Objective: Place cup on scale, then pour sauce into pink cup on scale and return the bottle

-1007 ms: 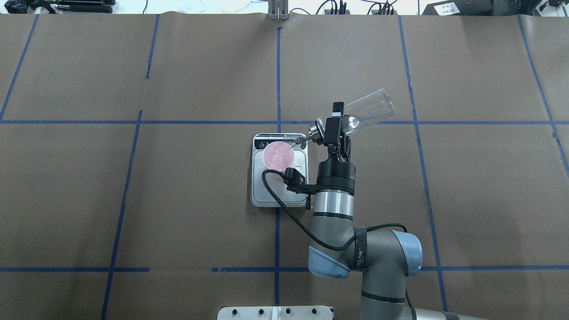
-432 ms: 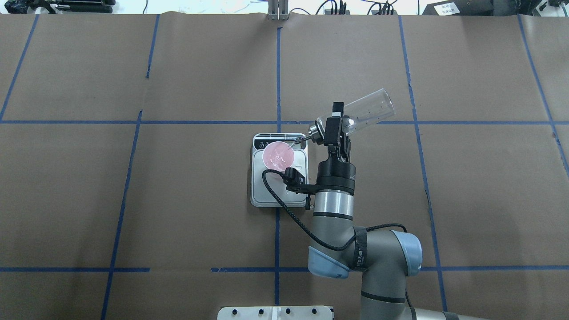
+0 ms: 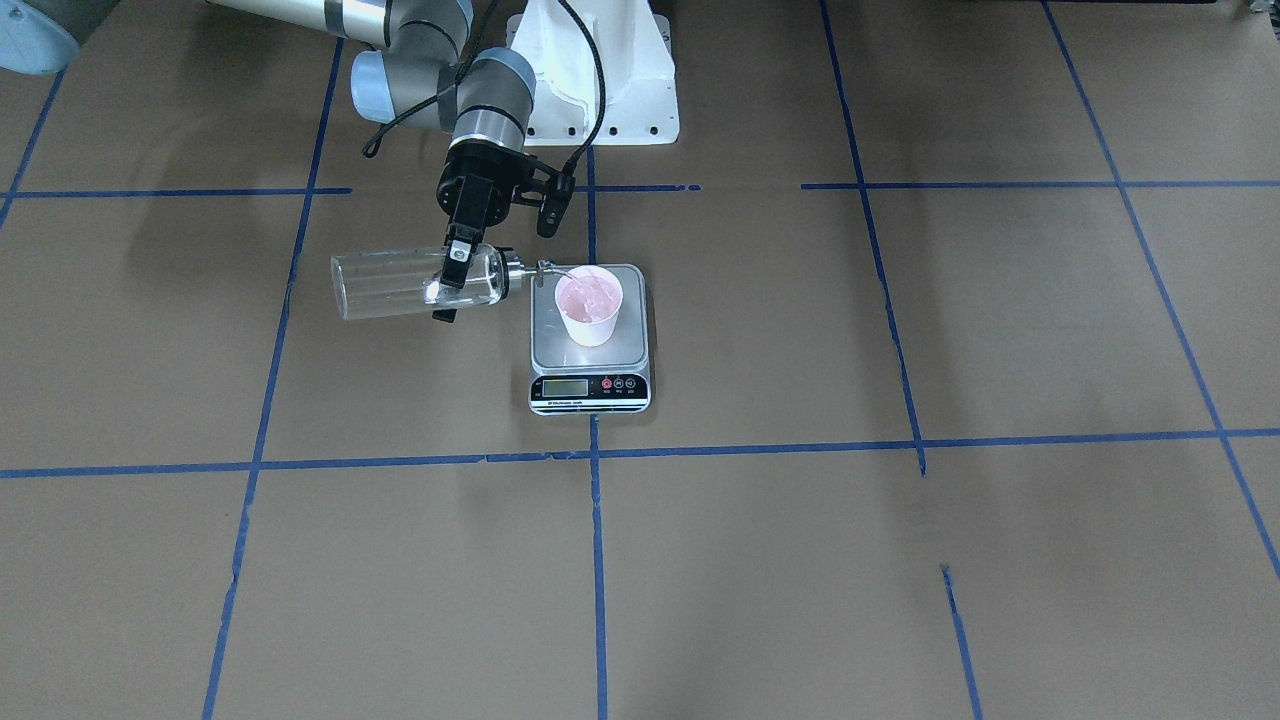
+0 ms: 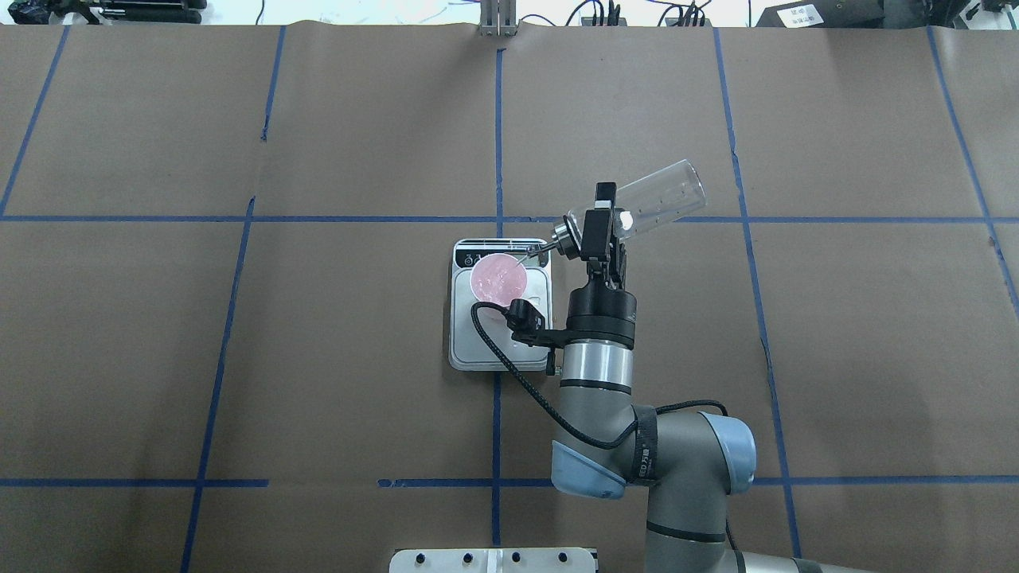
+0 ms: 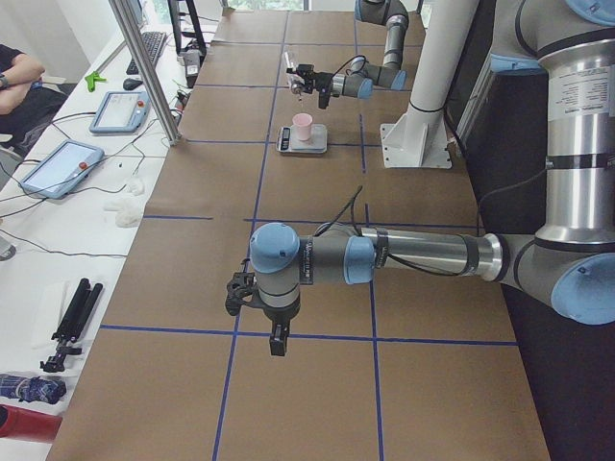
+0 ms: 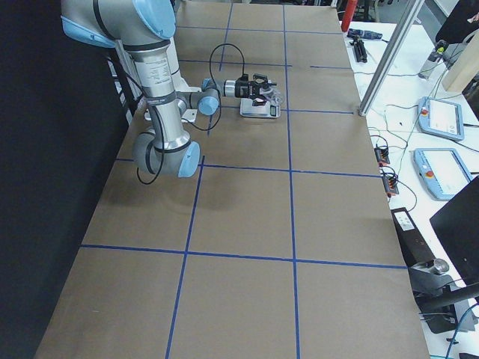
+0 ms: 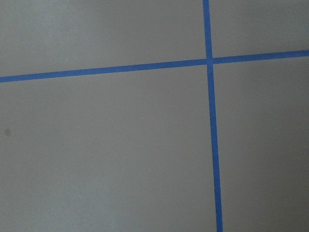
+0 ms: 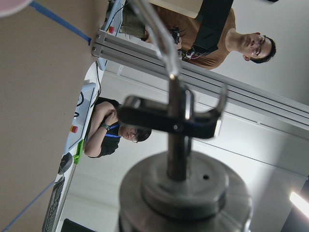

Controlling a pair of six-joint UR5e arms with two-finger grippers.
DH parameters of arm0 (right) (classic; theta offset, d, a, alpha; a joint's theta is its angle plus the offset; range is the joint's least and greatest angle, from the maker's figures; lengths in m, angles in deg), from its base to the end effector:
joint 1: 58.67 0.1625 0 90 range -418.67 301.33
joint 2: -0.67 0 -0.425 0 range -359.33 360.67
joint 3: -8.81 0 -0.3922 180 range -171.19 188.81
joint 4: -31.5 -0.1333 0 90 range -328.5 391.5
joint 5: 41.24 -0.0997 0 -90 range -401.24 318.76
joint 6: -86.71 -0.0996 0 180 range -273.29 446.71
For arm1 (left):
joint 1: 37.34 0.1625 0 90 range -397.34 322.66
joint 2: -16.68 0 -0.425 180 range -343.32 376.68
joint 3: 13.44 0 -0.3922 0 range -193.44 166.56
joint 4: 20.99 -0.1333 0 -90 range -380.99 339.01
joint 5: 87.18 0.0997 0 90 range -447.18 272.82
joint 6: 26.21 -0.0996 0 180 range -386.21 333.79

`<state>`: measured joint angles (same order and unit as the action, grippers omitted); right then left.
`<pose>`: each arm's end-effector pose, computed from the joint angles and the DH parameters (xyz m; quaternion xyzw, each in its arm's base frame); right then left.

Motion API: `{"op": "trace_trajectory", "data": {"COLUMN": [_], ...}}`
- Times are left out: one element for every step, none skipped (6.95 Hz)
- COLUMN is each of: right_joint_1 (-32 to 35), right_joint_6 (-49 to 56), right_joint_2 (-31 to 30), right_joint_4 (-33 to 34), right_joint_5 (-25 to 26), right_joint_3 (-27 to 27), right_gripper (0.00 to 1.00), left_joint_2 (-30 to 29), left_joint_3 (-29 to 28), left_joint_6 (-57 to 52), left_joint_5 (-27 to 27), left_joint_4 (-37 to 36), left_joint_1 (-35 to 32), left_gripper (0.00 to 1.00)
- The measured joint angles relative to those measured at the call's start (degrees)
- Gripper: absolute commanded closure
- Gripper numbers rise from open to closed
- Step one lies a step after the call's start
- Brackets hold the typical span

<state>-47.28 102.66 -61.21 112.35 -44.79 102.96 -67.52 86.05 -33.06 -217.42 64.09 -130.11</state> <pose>-0.5528 -0.3487 0.2666 0.5532 0.4132 -0.3364 0.6403 -0.0905 -0.4426 0.6382 0.0188 0.3436 0.0297 0.9385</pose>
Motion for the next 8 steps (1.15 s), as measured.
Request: {"op": "trace_trajectory", "data": {"right_joint_1": [0.02,0.03,0.03,0.07,0.13,0.17,0.23,0.32], "right_joint_6": [-0.09,-0.16,-0.25,-0.31,-0.36,-0.87,-3.92,-10.40], "right_joint_2": [-0.01,-0.02,-0.02,-0.01,-0.01,-0.05,-0.10,-0.19], "right_joint_4": [-1.24,-2.44,-4.02,-7.02,-11.72,-16.76,-20.95,-23.23], "right_joint_5": [-0.17,-0.78,-2.09,-3.98,-6.69,-9.19,-11.64,-14.64], "right_joint_3": [0.00,0.05,0.16,0.20,0.23,0.21,0.16,0.35], "right_gripper": [1.00,1.00,1.00,1.00,1.00,1.00,1.00,1.00], "left_joint_2": [0.00,0.00,0.00,0.00,-0.02,-0.05,-0.06,-0.05], "left_joint_3": [0.00,0.00,0.00,0.03,0.06,0.11,0.18,0.22], "left_joint_6": [0.00,0.00,0.00,0.00,0.00,0.00,0.00,0.00], "left_joint_5": [-0.01,-0.01,-0.01,-0.01,-0.01,-0.01,-0.01,-0.01], "left_joint_4": [0.01,0.00,0.01,0.00,0.00,0.03,0.06,0.08], "left_joint_1": [0.02,0.04,0.00,-0.03,0.00,0.02,0.04,0.04], "left_gripper": [0.00,0.00,0.00,0.00,0.00,0.00,0.00,0.00]}}
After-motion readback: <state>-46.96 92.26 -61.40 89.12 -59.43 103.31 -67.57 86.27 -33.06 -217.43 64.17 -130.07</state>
